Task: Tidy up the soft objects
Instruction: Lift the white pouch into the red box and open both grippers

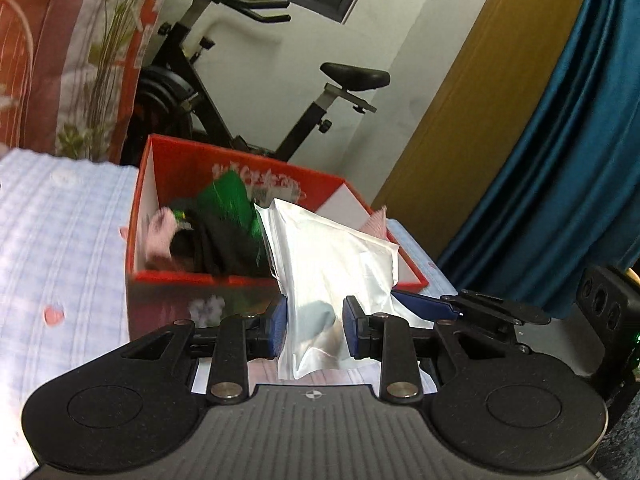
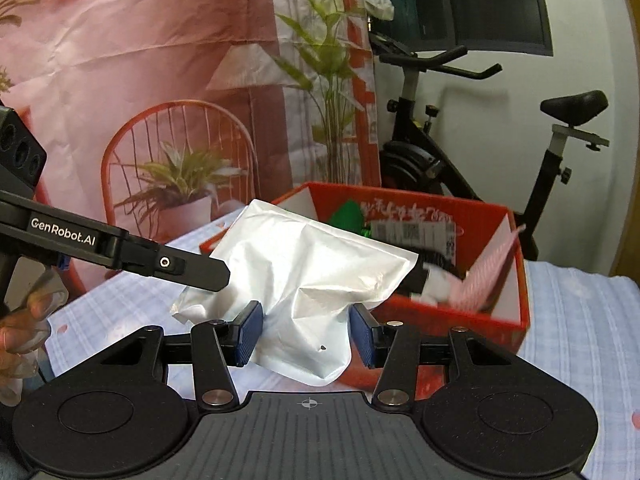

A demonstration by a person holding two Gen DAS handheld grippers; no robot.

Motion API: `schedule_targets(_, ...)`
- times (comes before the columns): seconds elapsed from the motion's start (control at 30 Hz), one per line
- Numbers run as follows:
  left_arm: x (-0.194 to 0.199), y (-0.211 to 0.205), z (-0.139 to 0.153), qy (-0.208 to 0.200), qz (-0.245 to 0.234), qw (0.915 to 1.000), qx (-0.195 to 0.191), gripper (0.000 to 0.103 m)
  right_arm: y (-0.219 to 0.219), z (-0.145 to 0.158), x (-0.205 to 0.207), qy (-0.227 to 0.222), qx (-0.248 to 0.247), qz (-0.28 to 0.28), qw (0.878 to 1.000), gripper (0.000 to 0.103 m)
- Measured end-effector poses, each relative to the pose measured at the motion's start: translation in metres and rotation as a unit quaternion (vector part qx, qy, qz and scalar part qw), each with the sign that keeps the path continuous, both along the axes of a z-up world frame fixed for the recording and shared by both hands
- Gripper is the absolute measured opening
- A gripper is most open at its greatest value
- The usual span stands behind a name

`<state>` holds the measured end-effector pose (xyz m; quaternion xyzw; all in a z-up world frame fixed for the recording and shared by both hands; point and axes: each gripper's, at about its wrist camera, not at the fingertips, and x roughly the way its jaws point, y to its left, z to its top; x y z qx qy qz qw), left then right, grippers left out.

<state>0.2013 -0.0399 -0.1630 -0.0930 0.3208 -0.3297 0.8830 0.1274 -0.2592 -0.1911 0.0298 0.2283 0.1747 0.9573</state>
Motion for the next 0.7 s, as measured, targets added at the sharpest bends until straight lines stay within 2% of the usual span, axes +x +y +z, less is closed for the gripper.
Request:
schedule_targets(0.2,0.032,-0.005,0.007,-0.008,0.007,0.9999,0.010,0.031,-0.005,0.010,0.043,0.019,0.018,-0.009,1.000,0.045)
schedule_targets(0.33,0.067,-0.014,0.001,0.024,0.006,0.9993,0.030,0.031,-0.011,0.010,0.076,0.043,0.018,-0.020,0.999,0.045)
schedule_targets(0.4,0.084,-0.019,-0.005,0.050,0.003,0.9979,0.041,0.031,-0.015,0.008,0.094,0.069,0.021,-0.028,0.997,0.045)
schedule_targets(0.5,0.109,-0.023,-0.021,0.111,0.006,0.9924,0.053,0.031,-0.016,0.001,0.119,0.120,0.013,-0.037,0.992,0.045)
schedule_targets(0.6,0.122,-0.030,-0.034,0.137,0.009,0.9877,0.075,0.031,-0.017,-0.011,0.143,0.178,0.010,-0.045,0.983,0.045)
schedule_targets(0.7,0.134,-0.038,-0.040,0.147,0.012,0.9846,0.093,0.031,-0.019,-0.023,0.161,0.212,0.012,-0.059,0.975,0.045)
